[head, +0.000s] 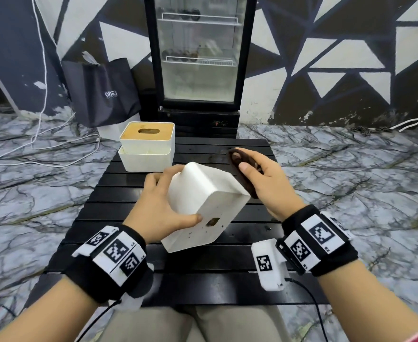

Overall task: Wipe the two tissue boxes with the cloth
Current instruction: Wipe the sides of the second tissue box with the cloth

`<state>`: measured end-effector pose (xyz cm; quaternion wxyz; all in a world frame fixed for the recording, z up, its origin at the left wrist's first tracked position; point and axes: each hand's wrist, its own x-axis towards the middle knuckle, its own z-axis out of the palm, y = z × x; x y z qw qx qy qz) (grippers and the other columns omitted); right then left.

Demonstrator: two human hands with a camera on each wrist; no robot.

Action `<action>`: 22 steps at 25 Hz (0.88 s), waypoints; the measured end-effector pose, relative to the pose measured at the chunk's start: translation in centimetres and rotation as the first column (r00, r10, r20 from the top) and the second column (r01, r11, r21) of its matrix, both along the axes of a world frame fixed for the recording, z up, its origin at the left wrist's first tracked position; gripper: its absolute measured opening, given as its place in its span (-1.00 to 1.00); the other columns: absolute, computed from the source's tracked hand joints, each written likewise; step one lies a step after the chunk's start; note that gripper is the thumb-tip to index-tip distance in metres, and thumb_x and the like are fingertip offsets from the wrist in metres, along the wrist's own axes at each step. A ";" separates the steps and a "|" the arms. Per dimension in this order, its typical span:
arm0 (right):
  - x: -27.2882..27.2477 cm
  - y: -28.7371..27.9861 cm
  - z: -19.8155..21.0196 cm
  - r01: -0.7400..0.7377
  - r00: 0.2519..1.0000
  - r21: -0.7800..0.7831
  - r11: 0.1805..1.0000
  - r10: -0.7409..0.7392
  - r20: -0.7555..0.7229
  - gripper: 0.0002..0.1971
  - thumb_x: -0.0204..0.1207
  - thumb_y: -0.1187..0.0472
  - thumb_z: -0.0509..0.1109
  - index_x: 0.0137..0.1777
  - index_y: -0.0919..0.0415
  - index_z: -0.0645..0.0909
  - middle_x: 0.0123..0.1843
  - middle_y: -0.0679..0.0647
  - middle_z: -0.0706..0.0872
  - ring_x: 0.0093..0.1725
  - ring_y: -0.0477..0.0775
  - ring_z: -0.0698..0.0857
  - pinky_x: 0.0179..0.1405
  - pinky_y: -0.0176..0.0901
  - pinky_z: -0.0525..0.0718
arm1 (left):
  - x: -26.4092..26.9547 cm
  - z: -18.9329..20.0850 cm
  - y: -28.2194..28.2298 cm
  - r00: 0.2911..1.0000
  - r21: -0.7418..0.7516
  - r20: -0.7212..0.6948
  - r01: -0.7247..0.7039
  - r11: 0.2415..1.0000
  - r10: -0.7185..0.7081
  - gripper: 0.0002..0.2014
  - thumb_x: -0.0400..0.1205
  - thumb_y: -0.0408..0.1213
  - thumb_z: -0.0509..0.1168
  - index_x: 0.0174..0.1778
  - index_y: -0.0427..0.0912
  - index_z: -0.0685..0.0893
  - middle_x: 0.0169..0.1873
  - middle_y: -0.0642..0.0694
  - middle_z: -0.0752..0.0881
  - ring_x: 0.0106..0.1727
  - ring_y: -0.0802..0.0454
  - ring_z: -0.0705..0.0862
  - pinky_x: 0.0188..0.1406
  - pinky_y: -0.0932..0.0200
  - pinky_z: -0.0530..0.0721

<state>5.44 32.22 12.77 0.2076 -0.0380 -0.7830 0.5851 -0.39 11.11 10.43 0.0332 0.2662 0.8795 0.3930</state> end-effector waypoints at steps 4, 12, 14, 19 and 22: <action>0.9 2.1 0.2 0.079 0.997 0.003 0.997 -0.079 0.026 -0.69 0.62 0.36 0.19 0.28 0.07 0.55 0.07 -0.10 0.68 0.02 -0.20 0.64 -0.08 -0.50 0.58 | -0.6 -1.8 -0.6 0.982 0.077 0.147 0.111 0.991 -0.122 -0.06 0.06 0.07 0.53 0.28 0.37 0.12 0.33 0.04 0.35 0.35 0.09 0.39 0.30 0.12 0.47; 1.1 2.7 -1.2 0.124 0.983 0.139 0.982 -0.141 0.115 -0.67 0.61 0.32 0.20 0.34 0.08 0.51 0.14 -0.07 0.63 0.12 -0.12 0.58 0.07 -0.41 0.51 | -1.0 -4.6 0.0 0.951 0.164 0.244 0.154 0.974 -0.191 -0.04 0.01 0.15 0.49 0.31 0.24 0.14 0.34 0.20 0.38 0.42 0.27 0.34 0.47 0.18 0.34; 0.7 2.3 -1.3 0.115 0.983 0.212 0.970 -0.141 0.114 -0.66 0.60 0.33 0.20 0.34 0.05 0.51 0.19 -0.05 0.61 0.16 -0.12 0.55 0.14 -0.44 0.48 | -1.1 -4.1 0.5 0.944 0.210 0.249 0.165 0.964 -0.216 -0.09 0.04 0.19 0.49 0.25 0.42 0.13 0.37 0.22 0.32 0.44 0.25 0.32 0.43 0.22 0.34; -0.2 1.8 -1.8 0.115 0.976 0.390 0.914 -0.176 0.126 -0.64 0.61 0.28 0.19 0.38 0.05 0.47 0.32 0.03 0.53 0.27 -0.06 0.49 0.28 -0.31 0.36 | -1.3 -2.9 2.0 0.956 0.189 0.173 0.202 0.961 -0.235 -0.21 0.13 0.32 0.36 0.30 0.43 0.26 0.41 0.13 0.36 0.37 0.21 0.40 0.42 0.19 0.34; 1.0 1.1 -2.7 0.130 0.979 0.439 0.889 -0.184 0.083 -0.64 0.61 0.27 0.19 0.39 0.05 0.46 0.34 0.01 0.50 0.30 -0.03 0.47 0.26 -0.32 0.35 | -1.2 -3.0 2.2 0.965 0.174 0.150 0.188 0.967 -0.215 -0.26 0.12 0.33 0.34 0.24 0.38 0.32 0.31 0.13 0.43 0.20 0.37 0.46 0.18 0.33 0.42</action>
